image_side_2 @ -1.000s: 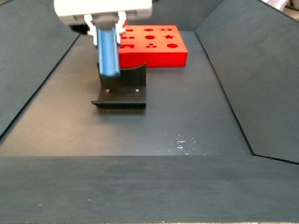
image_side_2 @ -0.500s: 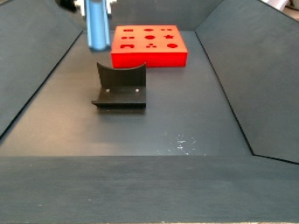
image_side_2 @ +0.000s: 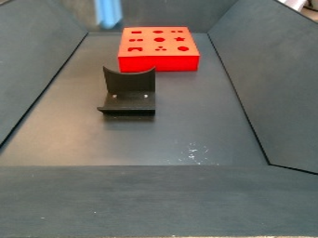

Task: Pick up the arch object. Move up. Place the arch object on the fixture. Regrasp the arch object. Move to above the board. Insert the arch object.
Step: Move to above the board.

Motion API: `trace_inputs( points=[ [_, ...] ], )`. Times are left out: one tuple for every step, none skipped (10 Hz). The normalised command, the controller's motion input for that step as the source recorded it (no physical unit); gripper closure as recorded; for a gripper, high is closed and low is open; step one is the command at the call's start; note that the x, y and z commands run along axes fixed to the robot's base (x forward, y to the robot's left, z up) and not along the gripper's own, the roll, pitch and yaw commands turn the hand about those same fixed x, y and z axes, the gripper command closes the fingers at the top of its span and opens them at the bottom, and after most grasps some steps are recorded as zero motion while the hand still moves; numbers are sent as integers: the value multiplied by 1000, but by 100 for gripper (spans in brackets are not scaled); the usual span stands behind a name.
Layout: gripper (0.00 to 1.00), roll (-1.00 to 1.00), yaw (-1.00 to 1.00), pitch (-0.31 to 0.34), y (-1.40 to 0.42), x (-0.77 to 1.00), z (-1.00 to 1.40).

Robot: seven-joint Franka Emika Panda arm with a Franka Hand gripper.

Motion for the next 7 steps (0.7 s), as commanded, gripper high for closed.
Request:
trace_inputs(
  points=[
    [100, -1000, -100, -118, -1000, -765, 444],
    [100, -1000, -110, -137, -1000, -810, 436],
    [100, -1000, -117, -139, -1000, -813, 444],
    [100, -1000, -129, -147, -1000, -848, 457],
    [100, -1000, -135, -146, -1000, -879, 461],
    [100, -1000, -141, -154, -1000, -940, 480],
    [100, -1000, -144, -159, -1000, -984, 490]
  ],
)
